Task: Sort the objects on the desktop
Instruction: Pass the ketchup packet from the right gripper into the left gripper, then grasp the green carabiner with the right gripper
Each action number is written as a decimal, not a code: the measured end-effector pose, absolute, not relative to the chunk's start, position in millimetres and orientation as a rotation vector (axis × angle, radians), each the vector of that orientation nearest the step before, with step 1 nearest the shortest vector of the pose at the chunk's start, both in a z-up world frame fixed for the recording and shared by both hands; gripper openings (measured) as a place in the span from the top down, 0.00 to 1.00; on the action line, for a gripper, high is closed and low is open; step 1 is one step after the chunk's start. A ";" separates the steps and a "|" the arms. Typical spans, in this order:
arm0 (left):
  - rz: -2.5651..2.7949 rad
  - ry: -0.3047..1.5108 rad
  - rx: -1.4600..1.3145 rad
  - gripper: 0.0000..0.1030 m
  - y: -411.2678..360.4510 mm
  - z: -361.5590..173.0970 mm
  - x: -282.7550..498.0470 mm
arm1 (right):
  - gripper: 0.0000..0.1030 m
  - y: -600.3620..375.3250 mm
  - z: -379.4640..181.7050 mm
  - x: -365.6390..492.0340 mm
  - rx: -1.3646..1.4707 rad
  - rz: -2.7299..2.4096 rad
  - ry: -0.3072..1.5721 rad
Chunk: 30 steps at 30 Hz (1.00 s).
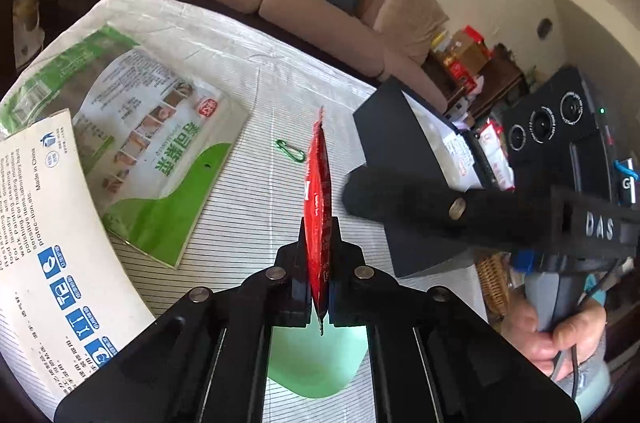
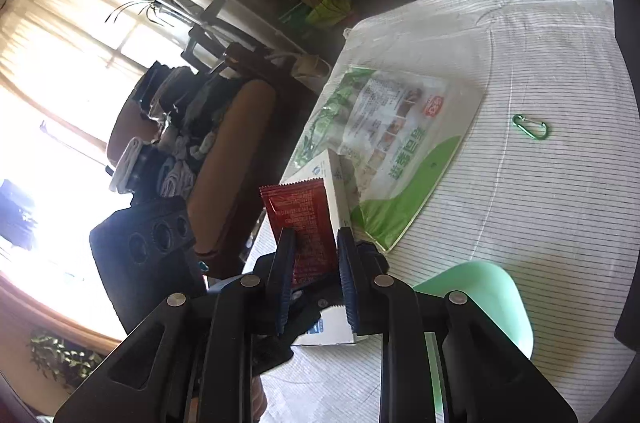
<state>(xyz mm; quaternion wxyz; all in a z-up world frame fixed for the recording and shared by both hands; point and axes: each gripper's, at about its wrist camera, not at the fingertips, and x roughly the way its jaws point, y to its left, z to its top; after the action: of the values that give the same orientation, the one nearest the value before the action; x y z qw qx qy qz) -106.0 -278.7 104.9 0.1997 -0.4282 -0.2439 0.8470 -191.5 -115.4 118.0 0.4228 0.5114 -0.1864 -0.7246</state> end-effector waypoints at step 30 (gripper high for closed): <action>2.399 -0.838 -1.178 0.95 -332.5 112.2 -111.8 | 0.83 -152.1 5.8 -314.3 1.409 -2.280 0.386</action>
<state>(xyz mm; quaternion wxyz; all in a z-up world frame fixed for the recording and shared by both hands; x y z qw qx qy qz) -111.8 -332.5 112.2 0.1695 -0.4146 -0.2948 0.8441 -314.3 -152.1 5.8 0.2150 0.5080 0.1393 -0.8224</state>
